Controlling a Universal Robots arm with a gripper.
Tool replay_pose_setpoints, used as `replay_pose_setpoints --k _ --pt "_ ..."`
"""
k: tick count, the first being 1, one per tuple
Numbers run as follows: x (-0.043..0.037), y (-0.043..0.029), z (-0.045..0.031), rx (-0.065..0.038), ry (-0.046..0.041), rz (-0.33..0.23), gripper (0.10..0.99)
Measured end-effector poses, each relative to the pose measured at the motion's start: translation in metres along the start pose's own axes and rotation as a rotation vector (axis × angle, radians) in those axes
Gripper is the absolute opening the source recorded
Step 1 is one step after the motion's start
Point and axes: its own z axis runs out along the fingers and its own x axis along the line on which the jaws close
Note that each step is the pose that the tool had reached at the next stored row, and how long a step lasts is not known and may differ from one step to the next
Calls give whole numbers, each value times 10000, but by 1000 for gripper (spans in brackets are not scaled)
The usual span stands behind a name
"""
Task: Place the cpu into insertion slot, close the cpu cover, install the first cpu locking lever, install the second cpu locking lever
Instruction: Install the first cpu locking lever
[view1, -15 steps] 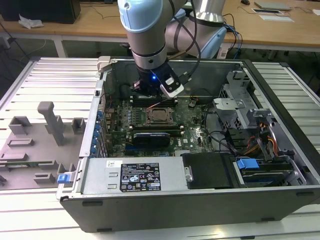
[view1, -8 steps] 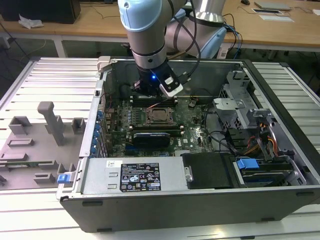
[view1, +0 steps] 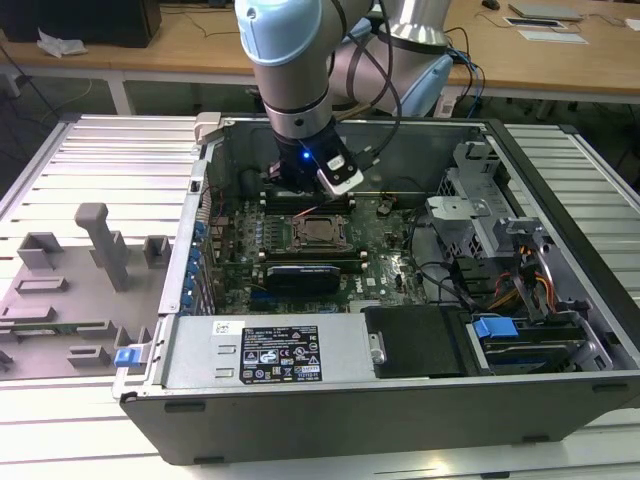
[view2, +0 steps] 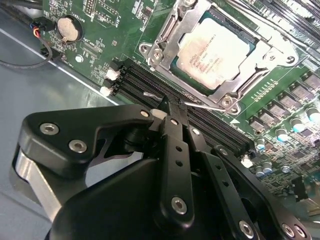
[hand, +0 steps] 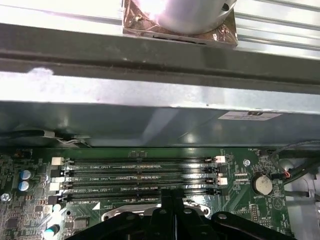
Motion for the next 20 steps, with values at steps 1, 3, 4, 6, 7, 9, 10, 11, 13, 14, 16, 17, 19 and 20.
replay_pose_setpoints --k 1,3,4,6,7,9,10,11,13,14,16,17,19,20 --pt "1 5 5 13 -13 50 106" --pt "3 18 14 33 -34 125 106" --pt "3 22 17 44 -42 156 106" --pt "5 31 25 80 -66 240 106" --pt "6 34 30 105 -84 305 106" --pt "8 45 41 152 -121 443 106" --pt "9 49 45 165 -133 483 106" --pt "9 53 48 178 -142 519 106" --pt "11 60 58 217 -171 617 106" --pt "12 61 62 233 -180 650 106" --pt "15 61 78 290 -209 757 106" --pt "17 59 88 316 -226 815 106" --pt "20 58 100 350 -246 888 106" --pt "22 57 112 382 -264 950 106"
